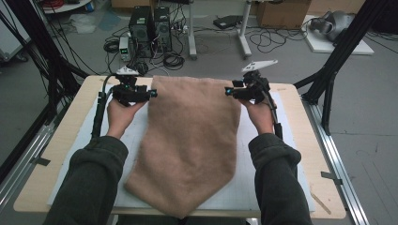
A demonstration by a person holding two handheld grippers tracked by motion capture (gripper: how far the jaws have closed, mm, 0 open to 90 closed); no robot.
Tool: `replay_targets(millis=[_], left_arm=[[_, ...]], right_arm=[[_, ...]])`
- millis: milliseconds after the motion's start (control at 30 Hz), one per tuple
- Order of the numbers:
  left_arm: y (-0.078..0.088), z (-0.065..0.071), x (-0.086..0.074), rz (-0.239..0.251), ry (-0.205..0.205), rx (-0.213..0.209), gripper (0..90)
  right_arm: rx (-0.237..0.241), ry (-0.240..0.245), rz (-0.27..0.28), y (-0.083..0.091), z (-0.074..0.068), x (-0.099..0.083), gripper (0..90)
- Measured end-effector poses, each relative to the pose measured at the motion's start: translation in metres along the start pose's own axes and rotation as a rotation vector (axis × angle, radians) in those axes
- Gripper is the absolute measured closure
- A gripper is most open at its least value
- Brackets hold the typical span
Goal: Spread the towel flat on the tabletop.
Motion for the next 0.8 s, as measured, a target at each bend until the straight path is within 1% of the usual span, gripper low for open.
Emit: replay_targets(millis=[33, 67, 100, 133, 167, 200, 233, 267, 300, 333, 400, 467, 500, 533, 567, 633, 667, 700, 733, 800], left_arm=[[0.001, 0.001, -0.010, -0.007, -0.003, -0.009, 50.4], [0.001, 0.001, -0.019, -0.026, 0.002, -0.018, 50.3], [0.001, 0.002, -0.028, -0.042, 0.010, -0.034, 50.2], [0.003, 0.003, -0.036, -0.058, 0.000, -0.045, 50.0], [0.006, 0.005, -0.043, -0.068, -0.010, -0.054, 49.6], [0.009, 0.006, -0.049, -0.067, -0.013, -0.064, 49.2], [0.012, 0.007, -0.055, -0.076, -0.011, -0.084, 48.9], [0.016, 0.009, -0.060, -0.078, -0.015, -0.094, 48.1], [0.020, 0.011, -0.065, -0.067, -0.019, -0.105, 47.7], [0.024, 0.013, -0.069, -0.070, -0.029, -0.115, 47.7], [0.031, 0.017, -0.077, -0.085, -0.045, -0.135, 46.4], [0.038, 0.022, -0.085, -0.076, -0.056, -0.160, 44.4], [0.042, 0.025, -0.088, -0.078, -0.068, -0.176, 44.1], [0.046, 0.030, -0.092, -0.084, -0.089, -0.185, 43.9], [0.048, 0.032, -0.094, -0.086, -0.098, -0.193, 43.3], [0.051, 0.037, -0.101, -0.101, -0.119, -0.218, 43.3], [0.051, 0.038, -0.104, -0.119, -0.129, -0.233, 44.3], [0.049, 0.039, -0.107, -0.132, -0.134, -0.255, 48.4], [0.047, 0.038, -0.111, -0.148, -0.137, -0.272, 54.9], [0.042, 0.037, -0.116, -0.180, -0.137, -0.274, 61.3]], right_arm=[[0.027, -0.002, -0.029, -0.006, -0.003, -0.009, 49.3], [0.053, 0.009, -0.046, -0.011, -0.007, -0.018, 49.3], [0.073, 0.012, -0.074, -0.015, -0.012, -0.028, 48.7], [0.081, 0.023, -0.092, -0.018, -0.016, -0.037, 48.4], [0.091, 0.021, -0.106, -0.018, -0.021, -0.045, 48.0], [0.111, 0.018, -0.115, -0.019, -0.025, -0.053, 47.1], [0.123, 0.011, -0.127, -0.018, -0.029, -0.060, 47.0], [0.134, 0.004, -0.132, -0.015, -0.032, -0.066, 46.9], [0.142, 0.003, -0.125, -0.013, -0.036, -0.071, 46.8], [0.149, 0.003, -0.118, -0.010, -0.039, -0.076, 46.3], [0.175, -0.002, -0.124, -0.003, -0.047, -0.085, 45.5], [0.196, 0.011, -0.114, 0.004, -0.057, -0.092, 45.6], [0.208, 0.021, -0.107, 0.008, -0.062, -0.095, 45.5], [0.216, 0.036, -0.106, 0.012, -0.068, -0.099, 45.6], [0.231, 0.050, -0.106, 0.017, -0.075, -0.104, 45.8], [0.251, 0.059, -0.117, 0.021, -0.083, -0.113, 45.9], [0.264, 0.068, -0.124, 0.024, -0.088, -0.118, 46.0], [0.273, 0.076, -0.133, 0.025, -0.092, -0.123, 46.6], [0.275, 0.087, -0.144, 0.026, -0.095, -0.129, 46.8], [0.284, 0.086, -0.172, 0.023, -0.098, -0.141, 48.3]])
Point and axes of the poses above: each handheld gripper's, and its own axes: y roughly backward along the jaws, x roughly out of its top, z roughly to its right, the point moved 1 cm from there along -y, roughly forward along the jaws, and after that the axes turned 6 degrees about z, right-handed, at the moved point
